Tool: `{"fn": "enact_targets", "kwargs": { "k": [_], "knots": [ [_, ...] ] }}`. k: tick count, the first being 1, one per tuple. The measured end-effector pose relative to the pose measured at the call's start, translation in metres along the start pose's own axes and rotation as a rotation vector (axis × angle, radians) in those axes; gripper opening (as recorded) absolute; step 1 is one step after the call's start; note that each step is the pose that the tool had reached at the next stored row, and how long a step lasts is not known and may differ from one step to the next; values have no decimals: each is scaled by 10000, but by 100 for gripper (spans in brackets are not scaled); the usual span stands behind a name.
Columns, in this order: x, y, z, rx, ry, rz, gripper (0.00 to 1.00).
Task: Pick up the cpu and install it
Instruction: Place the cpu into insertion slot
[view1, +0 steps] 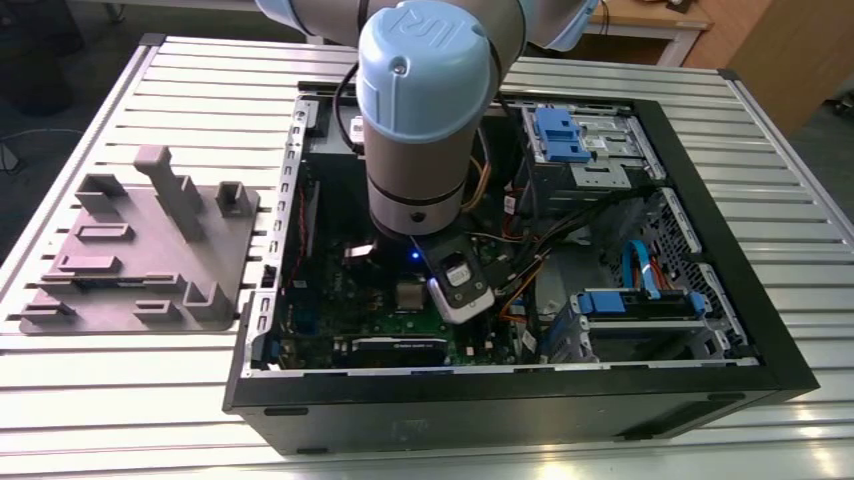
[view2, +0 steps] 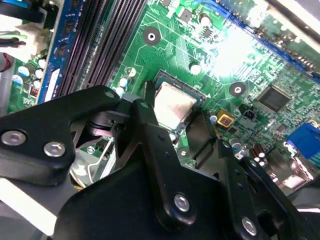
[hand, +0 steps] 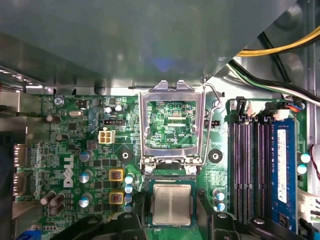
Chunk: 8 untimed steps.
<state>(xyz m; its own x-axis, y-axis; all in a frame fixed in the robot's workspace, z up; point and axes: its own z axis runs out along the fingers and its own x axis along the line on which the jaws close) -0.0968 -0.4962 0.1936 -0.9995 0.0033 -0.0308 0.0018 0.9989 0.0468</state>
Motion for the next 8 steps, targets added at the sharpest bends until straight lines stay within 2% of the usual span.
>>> {"fn": "enact_targets", "kwargs": {
  "k": [4,8],
  "knots": [
    [-3,4,-82,-2,-1,0,52],
    [-3,5,-93,-4,-2,0,52]
  ]
}}
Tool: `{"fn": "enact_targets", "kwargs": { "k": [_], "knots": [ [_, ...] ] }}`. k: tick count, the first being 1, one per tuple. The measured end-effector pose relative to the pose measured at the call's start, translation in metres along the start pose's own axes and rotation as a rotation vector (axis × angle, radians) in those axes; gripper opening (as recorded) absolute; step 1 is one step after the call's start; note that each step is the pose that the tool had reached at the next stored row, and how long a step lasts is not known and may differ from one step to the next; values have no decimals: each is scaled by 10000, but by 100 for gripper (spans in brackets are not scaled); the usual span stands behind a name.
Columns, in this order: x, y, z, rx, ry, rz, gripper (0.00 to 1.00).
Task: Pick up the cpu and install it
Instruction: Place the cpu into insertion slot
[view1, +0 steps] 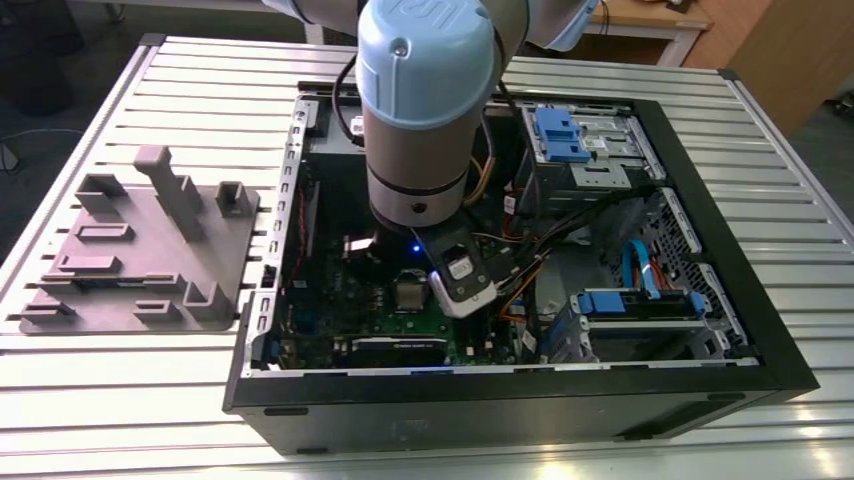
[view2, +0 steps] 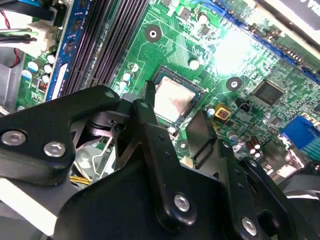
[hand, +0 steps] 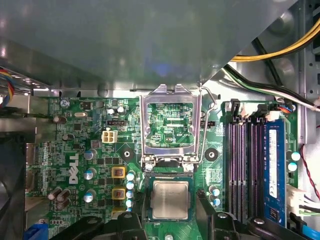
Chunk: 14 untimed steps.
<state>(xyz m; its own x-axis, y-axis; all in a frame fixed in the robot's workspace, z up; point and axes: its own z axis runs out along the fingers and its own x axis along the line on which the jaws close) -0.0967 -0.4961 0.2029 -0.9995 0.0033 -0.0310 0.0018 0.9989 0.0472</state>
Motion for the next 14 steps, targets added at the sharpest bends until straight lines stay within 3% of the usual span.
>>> {"fn": "enact_targets", "kwargs": {
  "k": [3,6,8,9,14],
  "knots": [
    [0,0,-4,0,1,0,52],
    [0,0,-8,0,0,0,44],
    [0,0,-11,1,1,0,32],
    [0,0,-12,1,0,0,32],
    [0,1,-19,1,0,0,10]
  ]
}}
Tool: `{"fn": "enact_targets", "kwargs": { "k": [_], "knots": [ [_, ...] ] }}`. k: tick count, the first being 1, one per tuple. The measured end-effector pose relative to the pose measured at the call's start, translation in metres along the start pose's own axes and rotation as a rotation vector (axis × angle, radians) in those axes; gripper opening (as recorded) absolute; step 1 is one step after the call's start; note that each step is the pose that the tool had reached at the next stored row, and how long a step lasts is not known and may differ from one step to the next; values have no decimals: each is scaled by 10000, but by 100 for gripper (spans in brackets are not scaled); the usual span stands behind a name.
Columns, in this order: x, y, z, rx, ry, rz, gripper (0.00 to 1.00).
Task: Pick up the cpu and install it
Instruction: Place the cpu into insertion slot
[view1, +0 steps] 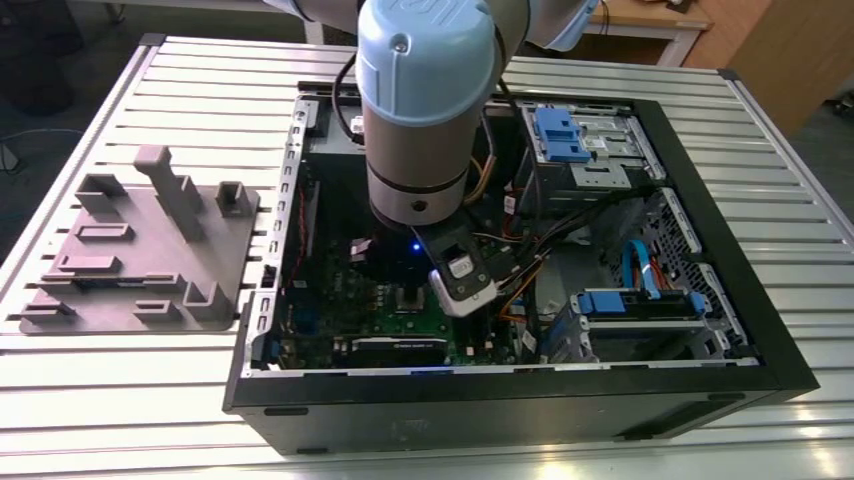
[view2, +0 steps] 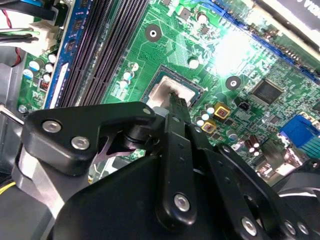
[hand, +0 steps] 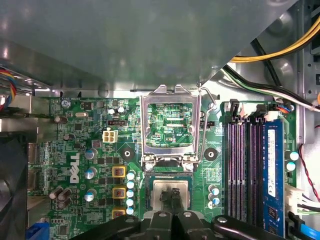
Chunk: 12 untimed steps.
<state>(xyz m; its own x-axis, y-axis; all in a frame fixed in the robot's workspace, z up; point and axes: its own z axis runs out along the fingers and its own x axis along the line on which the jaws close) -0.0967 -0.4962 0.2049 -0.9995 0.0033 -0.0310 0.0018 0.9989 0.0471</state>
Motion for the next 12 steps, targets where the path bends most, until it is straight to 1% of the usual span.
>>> {"fn": "enact_targets", "kwargs": {
  "k": [4,6,7,12],
  "knots": [
    [-5,0,-4,0,1,-2,10],
    [-39,0,-2,1,1,-1,10],
    [-44,0,1,0,1,-2,10],
    [-43,-2,49,0,0,0,10]
  ]
}}
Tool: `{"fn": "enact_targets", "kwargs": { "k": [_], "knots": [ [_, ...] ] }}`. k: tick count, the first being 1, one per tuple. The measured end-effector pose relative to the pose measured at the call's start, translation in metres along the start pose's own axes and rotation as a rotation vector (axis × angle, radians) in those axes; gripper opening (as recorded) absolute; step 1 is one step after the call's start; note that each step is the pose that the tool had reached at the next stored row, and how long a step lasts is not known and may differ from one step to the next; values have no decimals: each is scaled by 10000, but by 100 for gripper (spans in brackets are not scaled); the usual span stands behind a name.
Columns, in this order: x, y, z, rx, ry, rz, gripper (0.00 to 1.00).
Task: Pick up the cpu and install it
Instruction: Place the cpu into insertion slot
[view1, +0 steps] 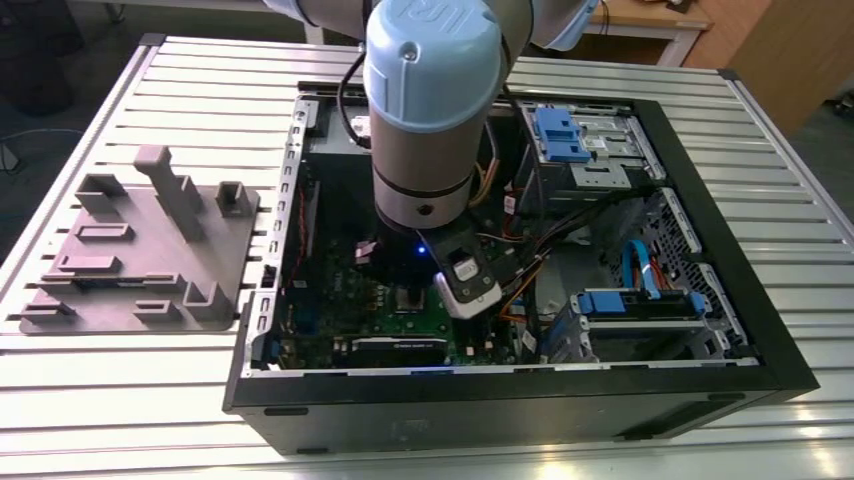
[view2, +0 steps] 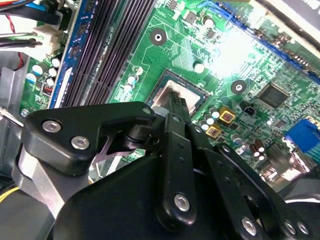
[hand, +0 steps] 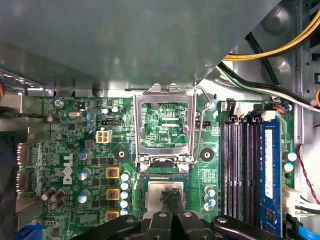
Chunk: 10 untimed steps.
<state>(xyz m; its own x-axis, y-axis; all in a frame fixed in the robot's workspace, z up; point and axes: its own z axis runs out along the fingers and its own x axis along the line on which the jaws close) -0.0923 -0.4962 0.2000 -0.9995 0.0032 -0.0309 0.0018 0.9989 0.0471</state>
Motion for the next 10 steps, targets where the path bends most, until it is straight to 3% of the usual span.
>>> {"fn": "enact_targets", "kwargs": {
  "k": [10],
  "knots": [
    [11,-1,14,0,0,0,10]
  ]
}}
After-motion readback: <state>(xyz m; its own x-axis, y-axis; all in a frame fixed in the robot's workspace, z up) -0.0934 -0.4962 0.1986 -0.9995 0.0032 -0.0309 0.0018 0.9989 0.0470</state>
